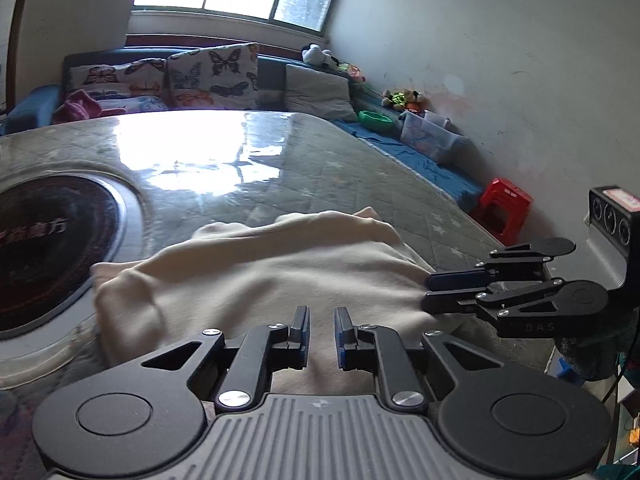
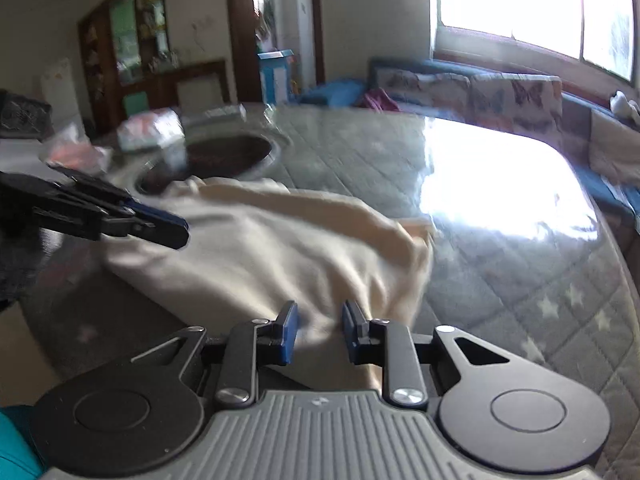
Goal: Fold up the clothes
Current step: 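Move both tools to the folded sweatshirt edge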
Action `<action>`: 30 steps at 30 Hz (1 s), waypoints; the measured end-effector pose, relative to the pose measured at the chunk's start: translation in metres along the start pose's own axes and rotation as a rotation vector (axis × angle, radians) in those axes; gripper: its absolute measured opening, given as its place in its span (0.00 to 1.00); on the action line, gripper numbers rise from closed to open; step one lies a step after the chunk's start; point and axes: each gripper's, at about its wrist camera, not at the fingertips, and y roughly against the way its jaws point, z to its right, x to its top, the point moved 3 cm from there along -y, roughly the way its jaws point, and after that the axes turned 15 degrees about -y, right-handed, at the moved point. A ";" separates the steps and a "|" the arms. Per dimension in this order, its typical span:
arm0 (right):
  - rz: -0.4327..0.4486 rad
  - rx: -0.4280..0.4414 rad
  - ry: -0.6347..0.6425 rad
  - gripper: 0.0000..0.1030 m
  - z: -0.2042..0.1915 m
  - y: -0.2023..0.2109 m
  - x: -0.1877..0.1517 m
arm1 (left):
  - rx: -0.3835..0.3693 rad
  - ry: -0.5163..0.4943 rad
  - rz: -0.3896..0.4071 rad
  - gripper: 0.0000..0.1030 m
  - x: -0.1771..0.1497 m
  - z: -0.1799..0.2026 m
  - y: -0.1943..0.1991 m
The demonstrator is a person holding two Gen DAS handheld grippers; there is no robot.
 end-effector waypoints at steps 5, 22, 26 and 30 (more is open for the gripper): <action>0.029 -0.006 0.045 0.21 -0.004 -0.003 0.020 | -0.011 -0.014 0.000 0.14 0.011 0.003 -0.016; -0.006 0.032 0.043 0.20 -0.011 -0.080 0.077 | 0.045 0.119 0.010 0.14 0.016 -0.039 -0.024; -0.026 0.015 0.054 0.20 -0.019 -0.103 0.082 | 0.089 0.185 0.001 0.14 0.020 -0.060 -0.027; -0.011 0.003 0.074 0.20 -0.026 -0.107 0.085 | 0.111 0.214 -0.003 0.14 0.025 -0.071 -0.033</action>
